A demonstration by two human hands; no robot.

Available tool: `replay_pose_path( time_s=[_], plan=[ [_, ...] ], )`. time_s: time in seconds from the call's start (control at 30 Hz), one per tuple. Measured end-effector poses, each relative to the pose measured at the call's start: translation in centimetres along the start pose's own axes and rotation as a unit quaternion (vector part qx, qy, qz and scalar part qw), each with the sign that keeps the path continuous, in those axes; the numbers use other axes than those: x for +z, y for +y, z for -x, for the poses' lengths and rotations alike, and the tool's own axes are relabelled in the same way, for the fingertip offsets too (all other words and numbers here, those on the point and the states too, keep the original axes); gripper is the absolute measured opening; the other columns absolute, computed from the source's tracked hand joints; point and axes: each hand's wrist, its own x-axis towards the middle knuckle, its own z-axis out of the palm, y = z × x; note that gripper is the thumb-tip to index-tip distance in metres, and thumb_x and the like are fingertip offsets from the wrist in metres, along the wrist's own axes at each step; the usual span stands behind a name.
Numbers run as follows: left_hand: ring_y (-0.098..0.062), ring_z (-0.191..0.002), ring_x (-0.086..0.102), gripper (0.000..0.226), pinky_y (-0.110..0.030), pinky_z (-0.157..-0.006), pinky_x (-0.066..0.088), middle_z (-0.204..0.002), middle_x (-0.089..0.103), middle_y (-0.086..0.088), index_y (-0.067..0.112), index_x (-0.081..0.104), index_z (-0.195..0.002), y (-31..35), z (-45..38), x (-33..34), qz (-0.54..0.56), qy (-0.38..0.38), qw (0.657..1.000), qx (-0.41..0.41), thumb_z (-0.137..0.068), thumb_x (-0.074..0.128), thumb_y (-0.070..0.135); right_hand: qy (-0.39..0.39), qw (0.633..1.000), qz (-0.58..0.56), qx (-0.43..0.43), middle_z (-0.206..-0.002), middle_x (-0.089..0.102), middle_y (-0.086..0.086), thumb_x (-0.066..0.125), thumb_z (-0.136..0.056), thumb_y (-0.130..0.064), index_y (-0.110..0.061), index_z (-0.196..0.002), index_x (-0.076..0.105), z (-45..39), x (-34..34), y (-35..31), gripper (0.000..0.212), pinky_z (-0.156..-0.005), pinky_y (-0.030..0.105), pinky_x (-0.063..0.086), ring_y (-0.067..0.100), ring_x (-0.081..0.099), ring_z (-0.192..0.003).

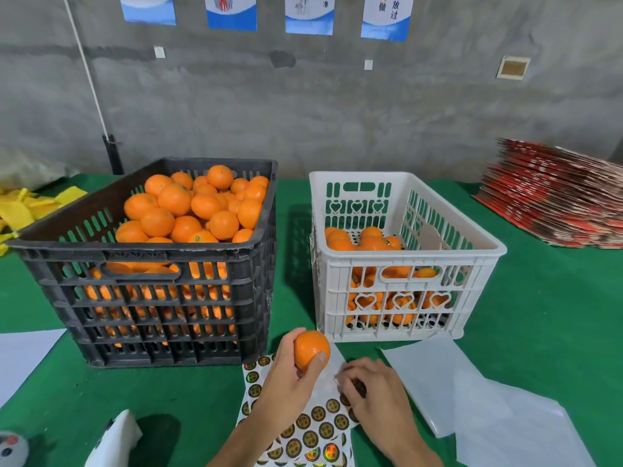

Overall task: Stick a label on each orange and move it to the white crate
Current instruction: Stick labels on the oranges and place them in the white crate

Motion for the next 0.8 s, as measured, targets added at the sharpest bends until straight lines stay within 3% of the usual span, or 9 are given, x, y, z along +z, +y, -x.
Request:
replay_pose_path(
  time_s=[0.1,0.2,0.27,0.37,0.47,0.53,0.63,0.7,0.8],
  plan=[
    [-0.007,-0.106,0.066,0.077,-0.028,-0.094,0.054,-0.130,0.055,0.010,0.057,0.032,-0.137,0.4,0.1,-0.1,0.005,0.000,1.000,-0.005,-0.072,0.050,0.095,0.022,0.996,-0.069,0.057,-0.097,0.065,-0.020,0.064,-0.097,-0.027,-0.031,-0.081,0.068,-0.2,0.0,-0.5,0.017,-0.090,0.026,0.047,0.003,0.058,-0.095],
    [-0.007,-0.103,0.069,0.080,-0.022,-0.087,0.055,-0.130,0.059,0.005,0.053,0.037,-0.138,1.5,0.3,-0.3,0.056,-0.010,0.998,-0.011,-0.071,0.059,0.091,0.148,0.975,-0.127,0.103,-0.090,0.062,-0.017,0.065,-0.097,-0.021,-0.031,-0.082,0.063,-1.0,-1.1,-1.1,0.018,-0.076,0.027,0.049,0.008,0.059,-0.089],
    [-0.008,-0.109,0.069,0.077,-0.025,-0.091,0.056,-0.131,0.062,0.005,0.051,0.041,-0.140,3.0,0.5,-0.4,0.098,-0.014,0.995,0.009,-0.075,0.066,0.084,0.228,0.966,-0.108,0.050,-0.094,0.062,-0.019,0.068,-0.095,-0.017,-0.029,-0.087,0.065,-1.6,-2.5,-2.6,0.014,-0.074,0.025,0.050,0.006,0.058,-0.091],
    [-0.014,-0.116,0.068,0.069,-0.034,-0.094,0.058,-0.128,0.067,0.008,0.039,0.048,-0.143,6.3,0.7,-0.6,0.170,-0.015,0.984,0.051,-0.085,0.070,0.069,0.255,0.963,-0.076,-0.048,-0.109,0.067,-0.014,0.067,-0.098,-0.021,-0.022,-0.102,0.072,-2.4,-3.7,-5.1,0.007,-0.083,0.029,0.054,0.005,0.059,-0.103],
    [-0.015,-0.116,0.069,0.058,-0.026,-0.090,0.058,-0.126,0.068,0.010,0.035,0.050,-0.143,10.4,0.7,-1.6,0.203,-0.002,0.974,0.101,-0.093,0.065,0.060,0.277,0.948,-0.107,-0.114,-0.129,0.064,-0.010,0.053,-0.104,-0.032,-0.017,-0.124,0.071,-2.6,-5.6,-7.2,0.031,-0.100,0.025,0.050,0.003,0.058,-0.120],
    [-0.014,-0.116,0.069,0.053,-0.027,-0.093,0.057,-0.126,0.070,0.009,0.033,0.051,-0.143,13.1,0.0,-2.5,0.201,0.008,0.972,0.123,-0.096,0.063,0.057,0.278,0.946,-0.070,-0.154,-0.144,0.057,-0.007,0.049,-0.103,-0.033,-0.016,-0.139,0.062,-3.0,-7.1,-8.2,0.042,-0.109,0.027,0.045,0.008,0.053,-0.132],
    [-0.006,-0.109,0.071,0.057,-0.028,-0.095,0.058,-0.117,0.072,0.013,0.034,0.056,-0.140,17.2,-1.7,-3.2,0.129,0.049,0.982,0.126,-0.092,0.067,0.063,0.247,0.960,0.025,-0.132,-0.157,0.045,0.001,0.063,-0.095,-0.040,-0.011,-0.153,0.043,-4.5,-9.1,-9.1,0.067,-0.115,0.032,0.036,0.014,0.043,-0.143],
    [-0.004,-0.103,0.065,0.063,-0.026,-0.093,0.054,-0.110,0.065,0.014,0.042,0.058,-0.131,19.9,-3.2,-3.0,-0.014,0.122,0.986,0.114,-0.081,0.060,0.080,0.246,0.965,0.025,-0.084,-0.151,0.051,0.006,0.082,-0.083,-0.035,-0.008,-0.150,0.044,-6.0,-10.3,-9.3,0.081,-0.110,0.034,0.037,0.018,0.048,-0.138],
    [-0.012,-0.100,0.056,0.065,-0.032,-0.089,0.049,-0.098,0.049,0.015,0.044,0.058,-0.127,23.0,-5.4,-2.0,-0.185,0.153,0.962,0.129,-0.077,0.048,0.084,0.281,0.959,-0.032,-0.019,-0.128,0.064,0.004,0.086,-0.078,-0.026,-0.013,-0.138,0.055,-8.7,-12.4,-9.2,0.068,-0.092,0.030,0.047,0.018,0.057,-0.115]
  ],
)
